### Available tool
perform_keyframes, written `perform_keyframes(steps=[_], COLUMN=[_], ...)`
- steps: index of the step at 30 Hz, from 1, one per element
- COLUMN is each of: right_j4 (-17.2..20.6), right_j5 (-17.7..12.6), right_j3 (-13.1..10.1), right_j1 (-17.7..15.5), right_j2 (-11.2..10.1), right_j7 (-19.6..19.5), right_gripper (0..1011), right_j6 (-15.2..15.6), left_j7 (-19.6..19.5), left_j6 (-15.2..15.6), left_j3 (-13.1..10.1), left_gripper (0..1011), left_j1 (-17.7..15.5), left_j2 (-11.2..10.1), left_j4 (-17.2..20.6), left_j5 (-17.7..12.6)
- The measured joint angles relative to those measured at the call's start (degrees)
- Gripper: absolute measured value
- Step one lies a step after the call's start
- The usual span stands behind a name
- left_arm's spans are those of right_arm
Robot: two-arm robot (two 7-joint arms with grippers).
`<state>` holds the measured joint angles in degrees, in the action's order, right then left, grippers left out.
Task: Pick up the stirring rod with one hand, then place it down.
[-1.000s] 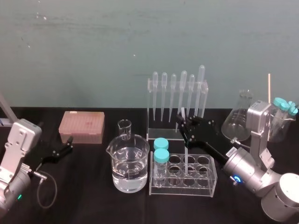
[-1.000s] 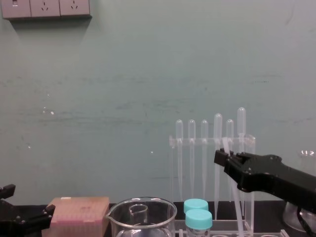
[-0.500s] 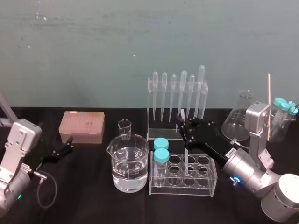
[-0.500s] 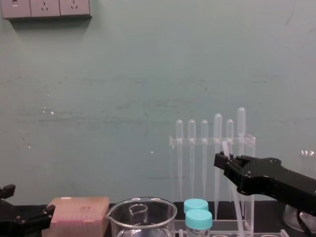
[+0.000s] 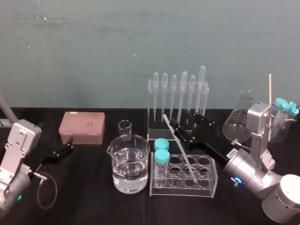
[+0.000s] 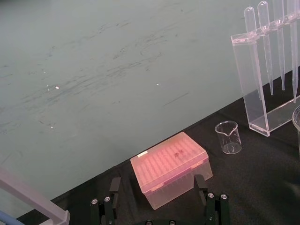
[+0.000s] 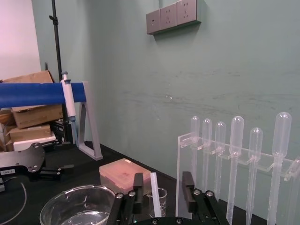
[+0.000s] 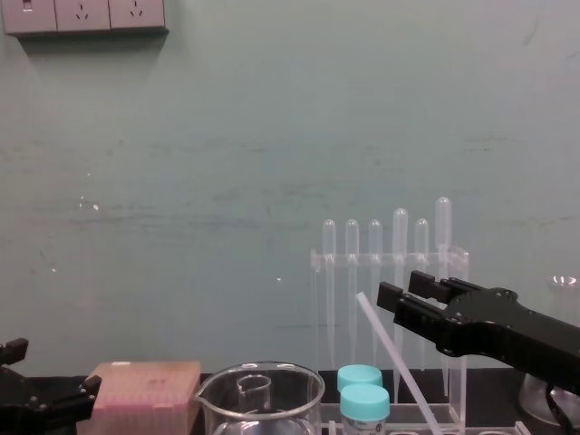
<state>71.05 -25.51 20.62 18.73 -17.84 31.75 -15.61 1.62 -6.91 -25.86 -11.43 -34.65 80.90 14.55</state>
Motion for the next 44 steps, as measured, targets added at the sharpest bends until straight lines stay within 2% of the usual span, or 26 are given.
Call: perform_keyframes(steps=[10,14,16,17,21,24,27,31,44], right_j4=[0.2,1.1,1.8,2.4,3.5,4.0,4.2,4.1,4.1], right_j5=[0.0,1.6,4.1,6.0,11.1,13.1,13.9,14.3,14.3], right_j3=[-0.2,-1.9,-3.2,-4.2,-6.3,-7.5,-8.4,-8.9,-8.8], right_j1=[-0.1,-1.1,-2.1,-2.9,-5.3,-7.1,-8.3,-9.1,-8.9], right_j2=[0.0,0.6,0.9,0.9,0.7,0.6,0.9,1.4,1.3], right_j7=[-0.3,-4.9,-9.5,-13.0,-21.7,-25.8,-27.7,-28.4,-28.4], right_gripper=[813,935,982,1003,1000,1000,1000,1000,1000], right_j6=[0.0,-0.2,-0.4,0.0,2.5,5.1,7.3,8.7,8.4], left_j7=[0.0,0.0,0.0,0.0,0.0,0.0,0.0,0.0,0.0], left_j6=[0.0,0.0,0.0,0.0,0.0,0.0,0.0,0.0,0.0], left_j3=[0.0,0.0,0.0,0.0,0.0,0.0,0.0,0.0,0.0], left_gripper=[1000,1000,1000,1000,1000,1000,1000,1000,1000], left_j1=[0.0,0.0,0.0,0.0,0.0,0.0,0.0,0.0,0.0], left_j2=[0.0,0.0,0.0,0.0,0.0,0.0,0.0,0.0,0.0], left_j4=[0.0,0.0,0.0,0.0,0.0,0.0,0.0,0.0,0.0], left_j5=[0.0,0.0,0.0,0.0,0.0,0.0,0.0,0.0,0.0])
